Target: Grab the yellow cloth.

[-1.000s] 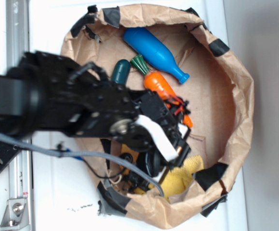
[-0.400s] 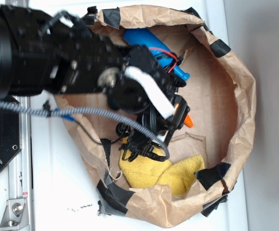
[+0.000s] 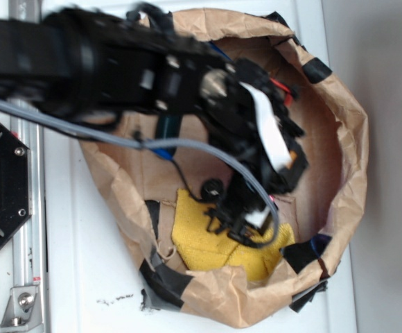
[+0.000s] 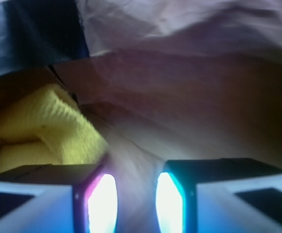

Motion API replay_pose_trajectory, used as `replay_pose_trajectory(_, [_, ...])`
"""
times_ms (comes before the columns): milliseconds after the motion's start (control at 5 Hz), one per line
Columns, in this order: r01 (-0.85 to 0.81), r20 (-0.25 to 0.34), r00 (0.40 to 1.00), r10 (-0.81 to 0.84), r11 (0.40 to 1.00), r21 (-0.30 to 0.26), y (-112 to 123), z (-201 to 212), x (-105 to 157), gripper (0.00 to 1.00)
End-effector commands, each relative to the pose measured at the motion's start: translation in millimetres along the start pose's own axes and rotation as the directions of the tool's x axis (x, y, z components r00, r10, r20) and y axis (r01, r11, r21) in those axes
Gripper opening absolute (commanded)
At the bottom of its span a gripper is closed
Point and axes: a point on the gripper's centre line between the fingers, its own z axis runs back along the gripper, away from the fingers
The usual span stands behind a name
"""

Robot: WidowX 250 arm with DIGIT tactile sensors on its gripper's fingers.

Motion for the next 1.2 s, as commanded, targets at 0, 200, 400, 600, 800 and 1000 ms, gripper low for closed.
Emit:
replay_pose_trajectory(0, [0.250, 0.053, 0.968, -0.246, 0.961, -0.118, -41.9, 5.5, 3.3, 1.00])
replay_pose_trajectory(200, [0.270, 0.050, 0.963, -0.266, 0.955, -0.121, -53.1, 10.6, 2.0, 1.00])
replay_pose_trajectory(400, [0.268, 0.041, 0.963, -0.265, 0.956, -0.120, -57.4, 6.8, 4.2, 1.00])
replay_pose_trajectory(600, [0.255, 0.001, 0.966, -0.257, 0.960, -0.118, -57.5, -6.8, 4.0, 0.67])
replay_pose_trajectory(800, [0.247, -0.027, 0.968, -0.251, 0.964, -0.103, -59.6, -21.5, 2.5, 0.00])
replay_pose_trajectory(1000, [0.239, -0.035, 0.969, -0.244, 0.966, -0.095, -58.1, -28.2, 2.0, 0.00])
